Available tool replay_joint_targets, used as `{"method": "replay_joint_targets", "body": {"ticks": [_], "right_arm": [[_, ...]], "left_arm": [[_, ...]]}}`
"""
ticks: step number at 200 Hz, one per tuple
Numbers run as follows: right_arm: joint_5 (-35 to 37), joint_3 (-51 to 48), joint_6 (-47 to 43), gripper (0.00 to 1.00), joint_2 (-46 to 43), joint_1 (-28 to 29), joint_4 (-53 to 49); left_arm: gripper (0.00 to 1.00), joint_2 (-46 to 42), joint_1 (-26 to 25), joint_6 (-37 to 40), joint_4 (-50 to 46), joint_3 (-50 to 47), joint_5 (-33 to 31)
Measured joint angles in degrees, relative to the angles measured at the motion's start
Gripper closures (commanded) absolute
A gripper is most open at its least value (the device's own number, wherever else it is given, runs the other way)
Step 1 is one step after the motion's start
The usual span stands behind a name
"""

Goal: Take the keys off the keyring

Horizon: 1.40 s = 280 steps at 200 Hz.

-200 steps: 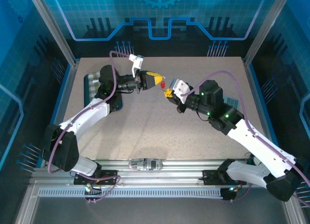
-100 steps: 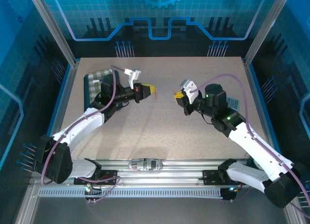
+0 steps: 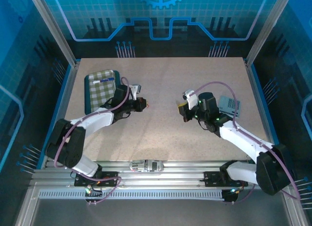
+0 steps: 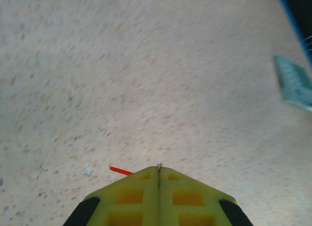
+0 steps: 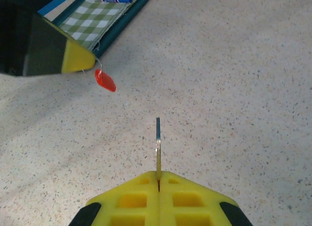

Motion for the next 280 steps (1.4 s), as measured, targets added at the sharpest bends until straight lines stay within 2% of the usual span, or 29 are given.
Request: {"method": "replay_joint_targets", "body": {"ticks": [23,44,51,65,80,129,174,220,246,248,251,252,254,256,258,260,262,266,280], "right_arm": [[-0.1,-0.4,1.9,1.0,2.5,-0.7,2.3],[-0.2,-0.4,3.4,1.0,5.0,-1.3,4.5],[-0.3,-0.5,4.0,1.0,6.0,-1.6,5.1],[-0.3,-0.6,4.9,1.0,7.6,-1.9,5.9],[-0.3,-0.6,5.8,1.0,9.6,-2.4,6.8],[-0.3,-0.6,9.9,1.0,16.4,-5.6,8.8],[0.4,-0.5,14.1,1.0,22.9,-8.5,9.0],[2.0,0.4,16.9,0.64,23.7,-9.9,7.8],[3.8,1.0,16.9,0.51,23.2,-10.5,6.1],[3.8,1.0,16.8,0.5,23.1,-10.5,5.9],[4.2,1.0,17.0,0.49,22.8,-10.5,5.5],[4.3,1.0,17.0,0.48,22.7,-10.5,5.4],[4.5,1.1,16.7,0.47,22.4,-10.5,5.0],[4.5,1.1,16.7,0.45,22.3,-10.5,4.8],[4.9,1.0,16.8,0.34,21.9,-10.5,4.4],[5.2,1.1,16.5,0.13,21.5,-10.5,4.0],[5.3,1.1,16.4,0.03,21.3,-10.5,3.7],[6.0,1.1,16.4,0.0,20.3,-10.6,2.8],[8.0,1.4,15.7,0.0,17.1,-10.6,0.5]], "left_arm": [[1.0,4.6,0.0,-0.5,-1.0,0.5,-1.2],[0.93,7.3,0.0,-0.7,-2.0,1.6,-2.1],[0.89,7.6,0.0,-0.8,-2.1,1.8,-2.3],[0.73,7.7,0.0,-0.8,-2.3,2.1,-3.1],[0.69,7.5,0.0,-1.1,-2.2,2.4,-4.3],[0.6,-0.2,0.0,-0.6,-3.3,2.2,-7.5],[0.58,-8.3,0.0,-0.6,-3.0,-1.1,-8.8],[0.57,-10.6,0.0,-0.5,-3.6,-3.8,-10.0],[0.51,-11.4,0.0,-0.2,-3.6,-4.0,-10.7],[0.48,-11.5,0.0,-0.2,-3.7,-4.0,-10.8],[0.35,-11.7,0.0,-0.1,-3.7,-4.0,-10.9],[0.29,-11.7,0.0,-0.1,-3.7,-4.0,-10.9],[0.1,-11.8,0.0,-0.2,-3.7,-4.0,-11.1],[0.03,-11.9,0.0,-0.1,-3.7,-4.0,-11.1],[0.01,-12.1,0.0,0.3,-3.7,-4.0,-11.2],[0.01,-12.2,0.1,0.2,-3.7,-4.0,-11.3],[0.01,-12.3,0.1,0.2,-3.7,-4.0,-11.3],[0.0,-12.6,0.2,0.3,-3.7,-4.0,-11.5],[0.01,-13.7,0.5,0.7,-4.0,-4.1,-12.3]]}}
